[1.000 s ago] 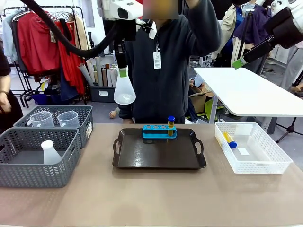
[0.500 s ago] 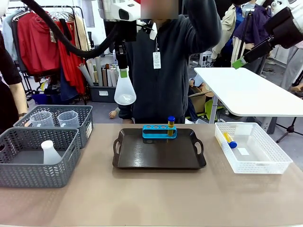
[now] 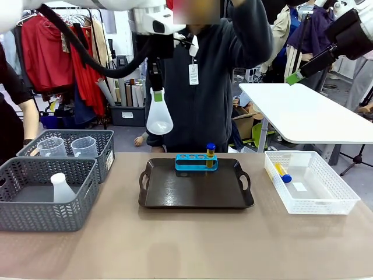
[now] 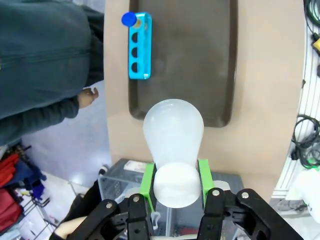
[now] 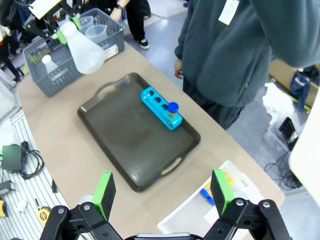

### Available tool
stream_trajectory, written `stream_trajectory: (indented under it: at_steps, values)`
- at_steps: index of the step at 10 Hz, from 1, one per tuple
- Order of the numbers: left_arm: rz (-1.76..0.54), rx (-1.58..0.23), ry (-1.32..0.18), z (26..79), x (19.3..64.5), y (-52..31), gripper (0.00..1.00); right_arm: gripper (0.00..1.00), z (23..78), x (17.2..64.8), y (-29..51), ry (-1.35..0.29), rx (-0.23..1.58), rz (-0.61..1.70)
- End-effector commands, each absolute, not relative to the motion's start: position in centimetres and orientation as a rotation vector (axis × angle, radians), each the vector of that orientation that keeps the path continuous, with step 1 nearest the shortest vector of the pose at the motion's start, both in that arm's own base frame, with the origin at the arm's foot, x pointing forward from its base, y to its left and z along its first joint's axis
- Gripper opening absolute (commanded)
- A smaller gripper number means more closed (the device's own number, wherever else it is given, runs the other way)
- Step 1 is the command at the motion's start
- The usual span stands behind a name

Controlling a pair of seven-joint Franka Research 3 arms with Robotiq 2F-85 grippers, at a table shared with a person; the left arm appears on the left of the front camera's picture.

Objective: Prepare the laboratory tools.
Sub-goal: Pick up one Small flask and place it on the Handle tray.

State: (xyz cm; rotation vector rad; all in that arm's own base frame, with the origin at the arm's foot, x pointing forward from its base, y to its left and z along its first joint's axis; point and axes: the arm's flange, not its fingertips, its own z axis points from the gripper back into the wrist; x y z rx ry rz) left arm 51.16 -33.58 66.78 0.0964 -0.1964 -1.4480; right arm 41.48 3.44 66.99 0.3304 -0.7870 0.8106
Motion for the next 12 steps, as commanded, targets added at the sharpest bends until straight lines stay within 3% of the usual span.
stream_trajectory:
  at_steps: [1, 5, 12]
  values:
    - [-1.525, 0.073, -0.208, 66.5, 53.0, -35.8, 0.00, 1.00, 67.1, 41.5, 3.4, -0.799, 0.350, 0.814]
    - [-1.589, 0.003, -0.166, 62.8, 56.2, -39.3, 0.00, 1.00, 67.1, 41.5, 3.4, -0.799, 0.350, 0.814]
    - [-1.514, -0.055, -0.191, 63.8, 54.4, -35.8, 0.00, 1.00, 67.1, 41.5, 3.4, -0.799, 0.350, 0.814]
